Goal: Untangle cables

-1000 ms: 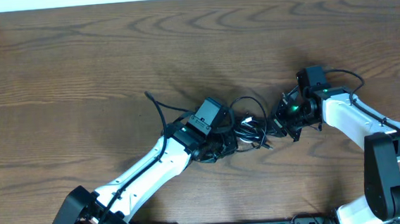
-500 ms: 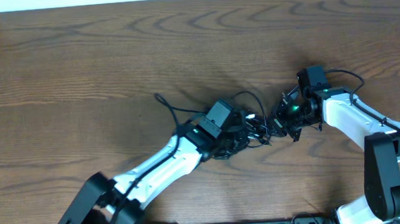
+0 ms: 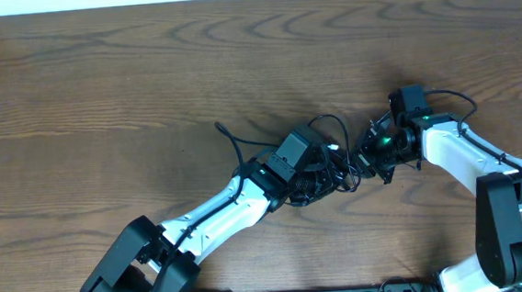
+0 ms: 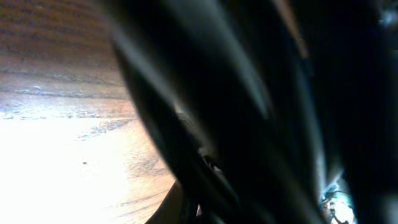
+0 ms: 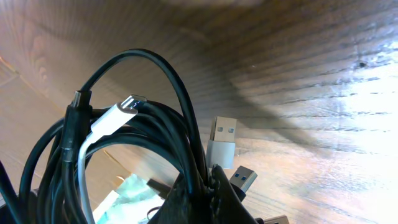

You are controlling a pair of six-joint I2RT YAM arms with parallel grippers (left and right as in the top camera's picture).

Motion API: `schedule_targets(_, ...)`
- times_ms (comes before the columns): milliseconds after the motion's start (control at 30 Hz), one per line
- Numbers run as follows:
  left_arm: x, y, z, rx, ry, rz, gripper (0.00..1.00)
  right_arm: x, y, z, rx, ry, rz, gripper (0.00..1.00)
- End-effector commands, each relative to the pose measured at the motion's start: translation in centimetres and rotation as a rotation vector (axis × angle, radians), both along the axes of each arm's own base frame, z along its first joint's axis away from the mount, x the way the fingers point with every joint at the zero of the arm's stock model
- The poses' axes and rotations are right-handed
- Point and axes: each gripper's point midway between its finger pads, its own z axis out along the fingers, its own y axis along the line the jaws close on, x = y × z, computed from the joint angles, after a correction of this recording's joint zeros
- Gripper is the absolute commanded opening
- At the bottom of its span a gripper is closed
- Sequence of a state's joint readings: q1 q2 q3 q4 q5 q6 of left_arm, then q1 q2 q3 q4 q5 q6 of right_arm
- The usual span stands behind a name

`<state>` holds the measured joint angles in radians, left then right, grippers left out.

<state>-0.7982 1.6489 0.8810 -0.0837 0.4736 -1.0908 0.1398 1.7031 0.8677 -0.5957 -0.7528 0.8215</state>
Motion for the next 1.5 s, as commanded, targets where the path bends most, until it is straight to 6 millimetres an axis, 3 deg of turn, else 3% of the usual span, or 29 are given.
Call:
schedule_targets(0, -0.4, -0.7, 0.6, -0.008, -0.055, -0.091, 0.08, -0.4, 0.1, -0.1, -0.032, -0.017, 0.034, 0.01)
schedule_targets(133, -0.6, 1.9, -1.5, 0.141, -0.039, -0.060, 0.22, -0.3, -0.8, -0.9, -0.100, -0.023, 0.026, 0.01)
schedule_targets(233, -1.4, 3.5, -2.6, 0.226, -0.017, -0.076, 0.27, -0.3, -1.5, -1.4, -0.151, -0.027, 0.028, 0.01)
schedule_targets(300, -1.9, 4.0, -2.9, 0.249, -0.017, -0.111, 0.43, -0.6, -1.9, -1.7, -0.178, -0.018, 0.034, 0.01)
schedule_targets(367, -2.4, 4.2, -3.0, 0.253, -0.004, -0.132, 0.51, -0.8, -2.1, -1.8, -0.187, -0.017, 0.042, 0.01)
schedule_targets(533, -3.6, 2.5, -0.5, 0.104, 0.010, -0.251, 0.52, -0.9, -2.1, -1.8, -0.191, -0.040, 0.078, 0.01)
schedule_targets(733, -2.4, 2.6, 3.4, 0.006, -0.027, -0.196, 0.52, -1.1, -2.0, -1.7, -0.183, -0.025, 0.076, 0.01)
schedule_targets(833, -1.9, 2.5, 4.2, -0.002, -0.066, -0.180, 0.51, -1.4, -1.8, -1.7, -0.184, -0.013, 0.078, 0.01)
schedule_targets(933, -0.9, 3.1, 3.5, 0.053, -0.101, -0.140, 0.43, -1.7, -1.1, -1.7, -0.177, -0.015, 0.098, 0.01)
schedule_targets(1100, 0.3, 4.1, 2.8, 0.124, -0.147, -0.090, 0.43, -1.9, -1.1, -1.8, -0.193, -0.021, 0.116, 0.01)
schedule_targets(1300, 1.5, 5.2, -0.2, 0.236, -0.144, -0.049, 0.43, -2.0, -1.5, -2.2, -0.239, -0.024, 0.127, 0.01)
schedule_targets(1333, 1.5, 5.2, -0.9, 0.246, -0.133, -0.051, 0.37, -2.1, -1.5, -2.3, -0.247, -0.023, 0.130, 0.01)
schedule_targets(1433, 1.4, 5.2, -3.1, 0.280, -0.094, -0.059, 0.08, -2.2, -1.8, -2.6, -0.283, -0.039, 0.157, 0.02)
schedule_targets(1467, 1.4, 5.3, -3.7, 0.289, -0.084, -0.061, 0.08, -2.2, -2.0, -2.7, -0.298, -0.048, 0.169, 0.01)
